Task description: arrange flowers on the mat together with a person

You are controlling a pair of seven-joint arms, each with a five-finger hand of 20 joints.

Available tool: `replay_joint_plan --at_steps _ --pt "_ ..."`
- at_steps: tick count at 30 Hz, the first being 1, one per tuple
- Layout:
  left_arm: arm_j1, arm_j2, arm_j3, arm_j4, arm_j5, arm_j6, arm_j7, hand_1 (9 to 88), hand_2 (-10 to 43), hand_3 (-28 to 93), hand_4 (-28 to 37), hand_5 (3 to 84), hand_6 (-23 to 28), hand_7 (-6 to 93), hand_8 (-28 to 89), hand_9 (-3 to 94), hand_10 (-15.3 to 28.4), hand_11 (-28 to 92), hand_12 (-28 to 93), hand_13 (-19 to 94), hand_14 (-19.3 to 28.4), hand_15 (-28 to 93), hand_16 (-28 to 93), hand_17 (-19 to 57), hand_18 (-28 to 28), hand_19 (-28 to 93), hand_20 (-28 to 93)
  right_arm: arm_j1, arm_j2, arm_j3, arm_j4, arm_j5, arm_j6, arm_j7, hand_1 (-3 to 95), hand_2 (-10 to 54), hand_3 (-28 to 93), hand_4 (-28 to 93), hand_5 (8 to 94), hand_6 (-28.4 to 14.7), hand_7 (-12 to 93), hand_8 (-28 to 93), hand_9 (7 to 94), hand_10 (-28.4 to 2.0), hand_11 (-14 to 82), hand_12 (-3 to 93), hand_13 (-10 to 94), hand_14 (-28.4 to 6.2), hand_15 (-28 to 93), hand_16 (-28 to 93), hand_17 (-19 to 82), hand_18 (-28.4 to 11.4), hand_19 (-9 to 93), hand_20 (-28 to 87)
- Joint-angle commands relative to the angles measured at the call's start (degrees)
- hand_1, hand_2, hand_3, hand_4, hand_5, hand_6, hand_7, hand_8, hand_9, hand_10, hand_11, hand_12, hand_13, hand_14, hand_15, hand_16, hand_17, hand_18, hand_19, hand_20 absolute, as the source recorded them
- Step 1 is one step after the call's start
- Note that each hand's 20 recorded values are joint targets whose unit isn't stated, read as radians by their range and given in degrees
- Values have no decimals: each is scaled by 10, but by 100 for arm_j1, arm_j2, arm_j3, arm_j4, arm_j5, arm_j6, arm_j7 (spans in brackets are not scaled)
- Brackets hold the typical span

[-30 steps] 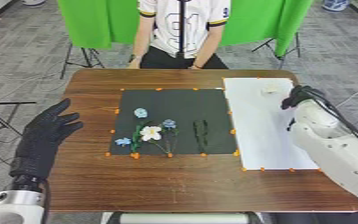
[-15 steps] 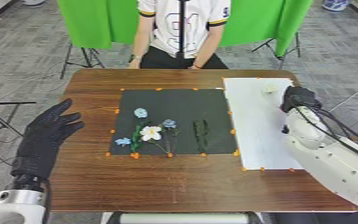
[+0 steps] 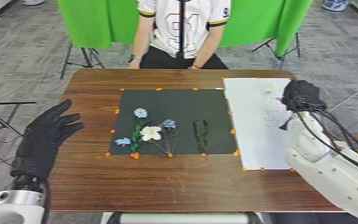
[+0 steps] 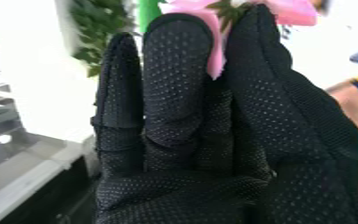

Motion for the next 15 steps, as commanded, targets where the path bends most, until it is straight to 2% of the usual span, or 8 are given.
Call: replay_joint_plan --at_steps 1,8,15 --pt "-37 -58 9 -9 83 -57 -200 248 48 803 -268 338 74 182 -122 317 190 346 91 229 254 631 -131 -83 225 542 81 850 -211 -603 -777 78 152 -414 609 -95 620 -283 809 60 280 11 934 -28 115 368 816 -7 508 280 434 -129 879 -38" --pt "-173 -74 26 17 115 -81 -324 249 49 803 -268 338 74 182 -122 318 190 346 91 229 254 631 -131 -83 225 543 81 1505 -828 -1442 -924 216 108 -661 602 -95 634 -283 808 56 279 18 934 -30 116 371 814 -9 514 277 430 -132 886 -33" --pt "-101 -65 18 12 77 -82 -268 248 49 803 -268 339 74 183 -122 318 190 347 91 229 254 631 -131 -83 226 543 81 1641 -1106 -2057 -869 207 -126 -823 598 -95 644 -283 802 53 279 22 931 -30 121 379 813 -10 520 276 426 -136 891 -30"
